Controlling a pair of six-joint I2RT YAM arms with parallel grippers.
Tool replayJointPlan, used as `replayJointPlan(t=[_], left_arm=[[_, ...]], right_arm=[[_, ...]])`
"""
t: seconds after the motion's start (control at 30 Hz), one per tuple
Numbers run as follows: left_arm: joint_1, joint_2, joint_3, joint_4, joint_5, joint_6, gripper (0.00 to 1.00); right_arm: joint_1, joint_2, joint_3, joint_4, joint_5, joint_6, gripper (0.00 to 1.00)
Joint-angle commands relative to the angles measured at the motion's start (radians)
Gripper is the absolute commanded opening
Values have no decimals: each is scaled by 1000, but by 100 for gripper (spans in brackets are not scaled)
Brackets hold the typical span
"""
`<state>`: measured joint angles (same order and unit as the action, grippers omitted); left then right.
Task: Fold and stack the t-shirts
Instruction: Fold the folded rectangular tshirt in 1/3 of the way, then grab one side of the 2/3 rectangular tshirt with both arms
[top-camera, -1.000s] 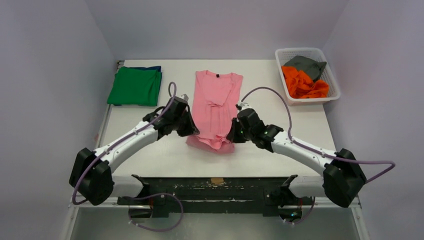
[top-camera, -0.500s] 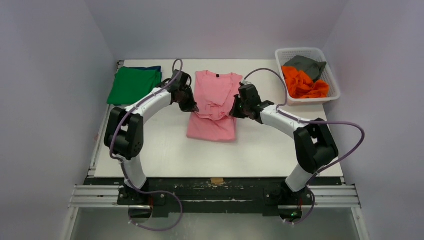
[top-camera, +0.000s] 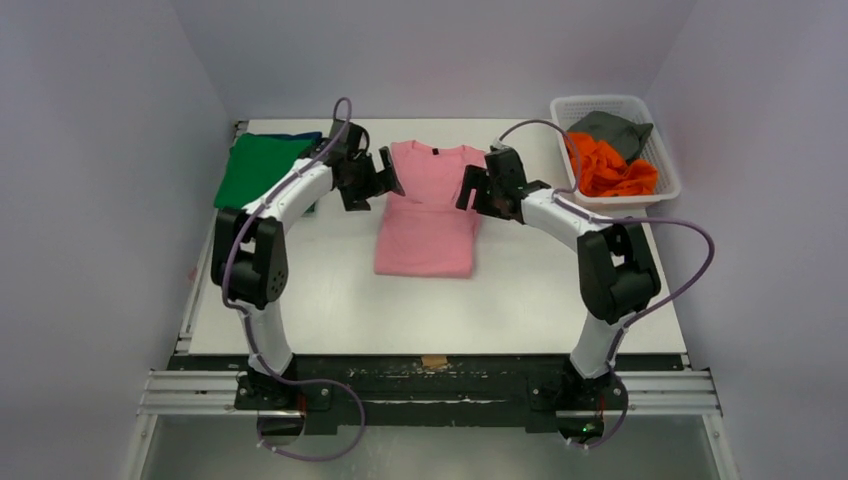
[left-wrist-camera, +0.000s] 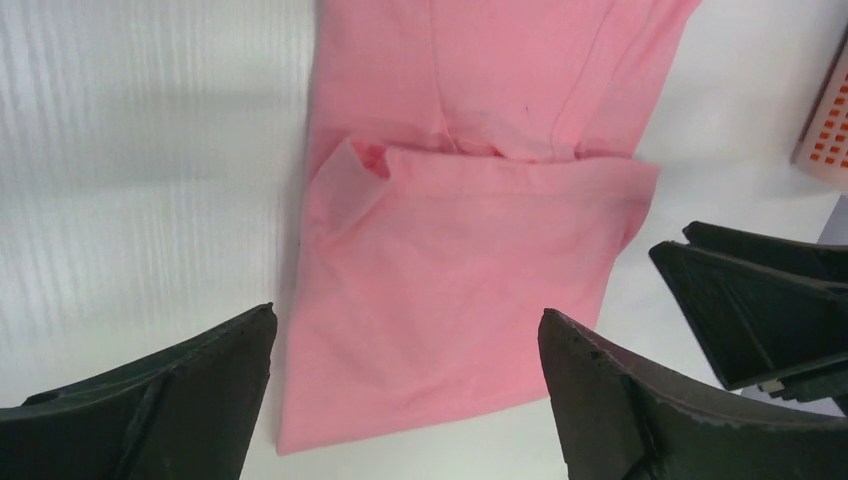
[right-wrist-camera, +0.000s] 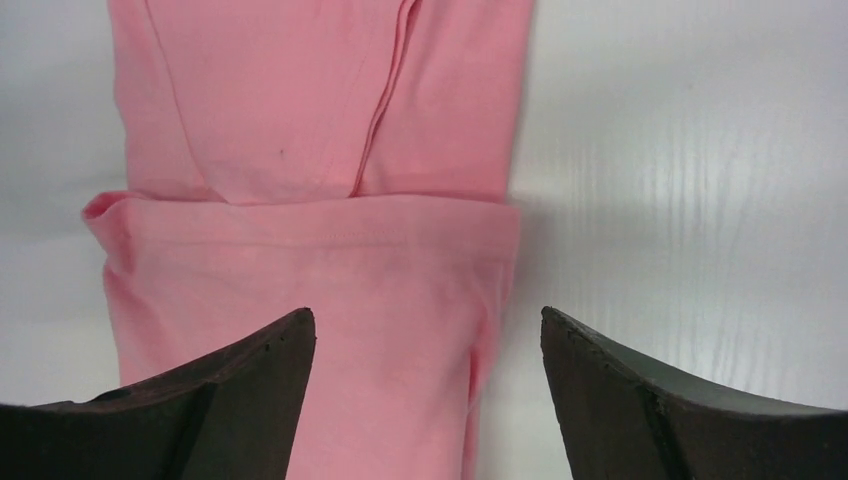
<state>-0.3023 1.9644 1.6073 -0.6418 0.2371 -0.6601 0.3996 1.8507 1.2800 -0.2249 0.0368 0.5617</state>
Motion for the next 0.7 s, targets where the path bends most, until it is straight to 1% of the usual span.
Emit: replayJointPlan(t=[0.0,0.1,0.17,0.23,0.27,0.37,0.47,0.57,0.63,0.67], left_arm=[[0,-229,-224,58,20,26,100],[-2,-363,-466,165,31,-6,100],[-6,-423,-592,227,45,-26,100],[-13,-445,-664,254,45,-35,100],[-14,-443,-685,259,45,-41,98],[-14,-404,-714,293,60,-59,83],[-17,-351,-713,321,88,-65,66],[-36,-300,-700,327,83,-67,57],[-49,-264,-691,326,80,-68,48],[-56,-249,-687,325,80,-70,45]], right_arm=[[9,-156,-113,25,42,-46,82],[48,-237,-250,51,16,-45,82],[84,-288,-337,78,-21,-35,82],[116,-310,-399,86,-32,-6,79],[129,-313,-421,97,-33,10,77],[158,-303,-466,154,-76,44,67],[166,-283,-482,160,-67,55,60],[166,-276,-508,161,-56,68,51],[166,-278,-526,165,-54,74,45],[166,-279,-535,167,-56,76,44]])
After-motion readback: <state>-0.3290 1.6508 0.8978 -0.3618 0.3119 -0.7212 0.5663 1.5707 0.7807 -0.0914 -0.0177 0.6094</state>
